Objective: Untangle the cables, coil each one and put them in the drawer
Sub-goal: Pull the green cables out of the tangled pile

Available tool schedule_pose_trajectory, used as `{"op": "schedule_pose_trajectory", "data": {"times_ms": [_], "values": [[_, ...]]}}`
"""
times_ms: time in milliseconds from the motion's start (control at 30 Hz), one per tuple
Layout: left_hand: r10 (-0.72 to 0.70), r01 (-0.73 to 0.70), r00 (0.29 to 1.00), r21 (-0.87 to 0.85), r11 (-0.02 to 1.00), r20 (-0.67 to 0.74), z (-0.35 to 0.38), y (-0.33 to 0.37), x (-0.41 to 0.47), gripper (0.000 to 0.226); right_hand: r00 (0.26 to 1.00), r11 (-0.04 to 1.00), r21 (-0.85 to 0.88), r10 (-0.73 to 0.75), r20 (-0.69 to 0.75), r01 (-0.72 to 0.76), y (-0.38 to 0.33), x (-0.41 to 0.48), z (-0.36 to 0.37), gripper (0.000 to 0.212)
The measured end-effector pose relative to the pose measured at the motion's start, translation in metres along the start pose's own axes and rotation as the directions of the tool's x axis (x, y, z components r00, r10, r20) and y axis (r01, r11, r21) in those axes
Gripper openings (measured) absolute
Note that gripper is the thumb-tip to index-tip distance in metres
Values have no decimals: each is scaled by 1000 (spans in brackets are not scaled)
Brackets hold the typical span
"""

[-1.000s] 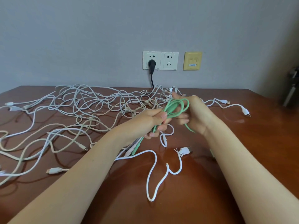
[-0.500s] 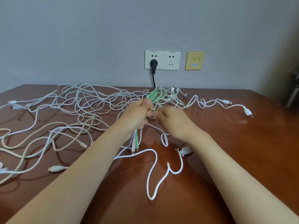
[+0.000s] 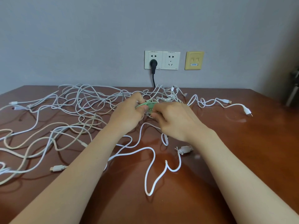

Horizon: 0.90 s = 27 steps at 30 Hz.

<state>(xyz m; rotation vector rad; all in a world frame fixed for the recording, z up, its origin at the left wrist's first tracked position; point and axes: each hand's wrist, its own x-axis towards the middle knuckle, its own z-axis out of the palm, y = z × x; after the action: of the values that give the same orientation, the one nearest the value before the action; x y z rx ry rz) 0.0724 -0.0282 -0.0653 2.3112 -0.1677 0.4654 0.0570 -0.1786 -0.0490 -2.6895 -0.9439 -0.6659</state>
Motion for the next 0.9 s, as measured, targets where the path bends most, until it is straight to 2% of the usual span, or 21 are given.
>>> {"op": "schedule_pose_trajectory", "data": {"times_ms": [67,133,300,367,467,633,667,733,833,900], "values": [[33,-36,999,97,995,28,-3,-1,-1,28,998,999,43,11,-61,-8,-1,0,0,20],[67,-77,994,117,990,86,-4,0,-2,27,987,991,115,84,-133,-69,1,1,1,18],[168,-175,967,23,984,194,-4,12,-6,30,924,895,397,309,-223,-203,15,6,4,8],[193,-193,953,-24,981,235,-5,14,-8,32,903,825,513,381,-196,-236,17,7,3,13],[231,-186,931,-178,966,282,-5,13,-8,32,899,651,714,433,-73,-256,21,5,-1,26],[234,-125,941,-389,913,245,-1,14,-9,29,884,463,835,463,57,-297,27,5,1,9],[230,-117,945,-414,903,234,-1,15,-9,29,885,441,843,457,83,-307,26,4,2,16],[214,-109,959,-455,884,185,-3,17,-9,29,896,468,825,433,99,-318,25,1,4,22],[157,-95,985,-525,846,75,-3,19,-6,25,884,521,783,461,78,-341,23,2,8,17],[107,-72,994,-554,829,30,-2,18,-4,21,880,599,717,474,40,-356,23,4,14,21]]}}
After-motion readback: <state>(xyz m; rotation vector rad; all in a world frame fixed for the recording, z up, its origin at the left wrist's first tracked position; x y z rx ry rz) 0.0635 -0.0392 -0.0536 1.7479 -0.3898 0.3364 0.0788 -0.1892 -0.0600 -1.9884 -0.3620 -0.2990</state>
